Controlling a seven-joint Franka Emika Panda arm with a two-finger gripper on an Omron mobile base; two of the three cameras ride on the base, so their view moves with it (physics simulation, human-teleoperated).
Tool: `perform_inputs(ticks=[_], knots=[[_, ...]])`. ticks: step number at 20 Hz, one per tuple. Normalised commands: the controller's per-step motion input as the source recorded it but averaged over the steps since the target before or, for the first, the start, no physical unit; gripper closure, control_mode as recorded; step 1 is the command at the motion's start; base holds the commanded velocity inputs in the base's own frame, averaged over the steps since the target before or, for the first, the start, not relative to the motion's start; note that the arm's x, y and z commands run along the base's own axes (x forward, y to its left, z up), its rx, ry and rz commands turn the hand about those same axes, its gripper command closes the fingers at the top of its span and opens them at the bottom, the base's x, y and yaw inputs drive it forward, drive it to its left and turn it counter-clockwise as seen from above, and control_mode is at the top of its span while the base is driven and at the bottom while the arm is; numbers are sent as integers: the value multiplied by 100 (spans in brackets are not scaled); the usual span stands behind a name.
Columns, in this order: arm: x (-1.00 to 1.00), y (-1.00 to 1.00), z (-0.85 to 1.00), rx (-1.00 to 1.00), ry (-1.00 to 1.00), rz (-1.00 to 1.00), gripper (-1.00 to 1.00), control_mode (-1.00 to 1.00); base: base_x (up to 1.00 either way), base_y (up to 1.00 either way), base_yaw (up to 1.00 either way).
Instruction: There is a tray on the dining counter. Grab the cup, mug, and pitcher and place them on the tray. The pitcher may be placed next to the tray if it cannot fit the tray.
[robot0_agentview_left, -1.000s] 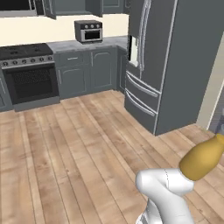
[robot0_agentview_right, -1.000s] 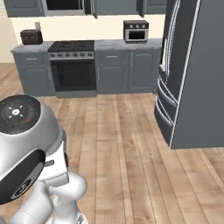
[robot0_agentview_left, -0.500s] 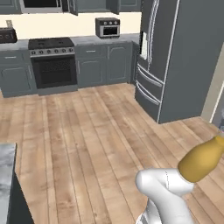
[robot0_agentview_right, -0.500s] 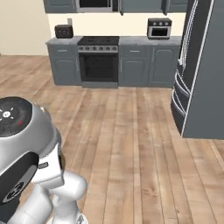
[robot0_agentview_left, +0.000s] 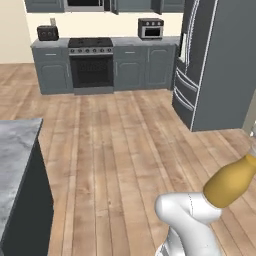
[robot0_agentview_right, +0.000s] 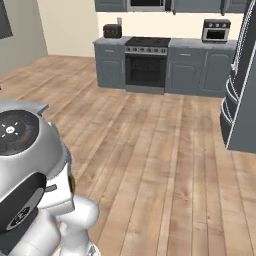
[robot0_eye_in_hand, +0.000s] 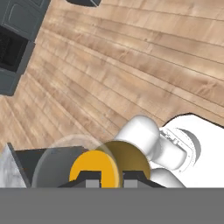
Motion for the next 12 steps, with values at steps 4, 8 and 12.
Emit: perform_inputs(ticks=[4, 8, 12], knots=[[0, 0, 0, 0, 0, 0, 100, 100, -100, -20, 21], [0, 0, 0, 0, 0, 0, 100, 100, -100, 0, 15], [0, 0, 0, 0, 0, 0, 100, 100, -100, 13, 13]])
